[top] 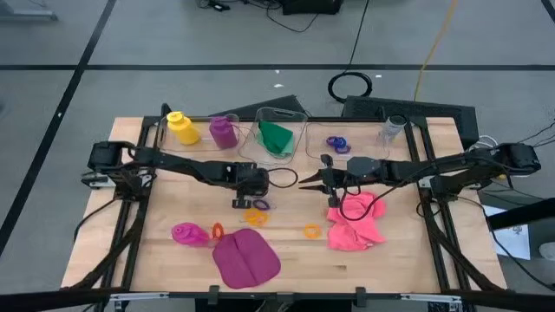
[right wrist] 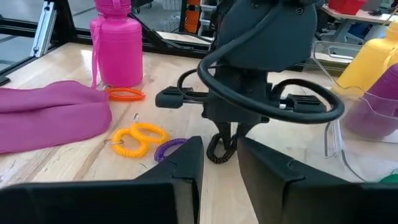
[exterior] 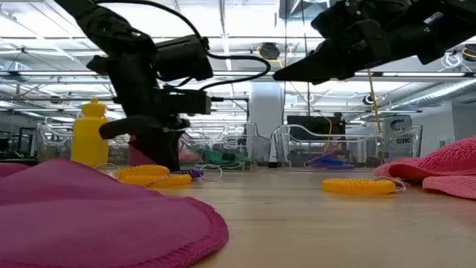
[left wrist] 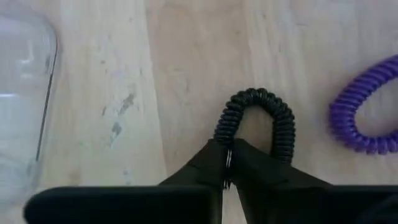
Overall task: Pick & Place Sports Items
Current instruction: Put the black spring keychain into the right transparent bin
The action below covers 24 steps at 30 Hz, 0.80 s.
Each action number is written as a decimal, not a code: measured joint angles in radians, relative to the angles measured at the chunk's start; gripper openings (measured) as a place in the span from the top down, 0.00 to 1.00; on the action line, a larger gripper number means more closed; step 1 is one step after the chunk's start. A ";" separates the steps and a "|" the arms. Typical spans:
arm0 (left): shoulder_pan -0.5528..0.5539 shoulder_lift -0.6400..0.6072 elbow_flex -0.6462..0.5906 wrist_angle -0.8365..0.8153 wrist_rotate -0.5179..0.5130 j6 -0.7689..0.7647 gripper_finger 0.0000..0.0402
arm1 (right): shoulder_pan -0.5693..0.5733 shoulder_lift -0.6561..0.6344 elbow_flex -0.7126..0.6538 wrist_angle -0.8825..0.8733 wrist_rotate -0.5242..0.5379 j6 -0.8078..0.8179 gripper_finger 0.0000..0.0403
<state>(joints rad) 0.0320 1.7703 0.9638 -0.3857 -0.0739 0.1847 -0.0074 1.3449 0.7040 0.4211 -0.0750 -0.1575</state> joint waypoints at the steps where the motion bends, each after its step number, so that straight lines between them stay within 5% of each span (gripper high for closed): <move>1: -0.001 -0.003 0.000 -0.004 -0.003 0.005 0.96 | 0.000 0.000 0.000 0.001 0.000 -0.006 0.85; 14: -0.096 -0.212 -0.001 -0.020 -0.269 0.020 0.99 | 0.003 0.024 0.000 0.105 -0.005 0.020 0.82; 24: -0.193 -0.272 -0.001 0.088 -0.460 0.055 0.99 | -0.012 0.205 0.003 0.426 -0.005 0.132 0.55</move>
<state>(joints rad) -0.1608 1.4982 0.9627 -0.2982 -0.5342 0.2395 -0.0197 1.5495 0.7067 0.8473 -0.0795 -0.0254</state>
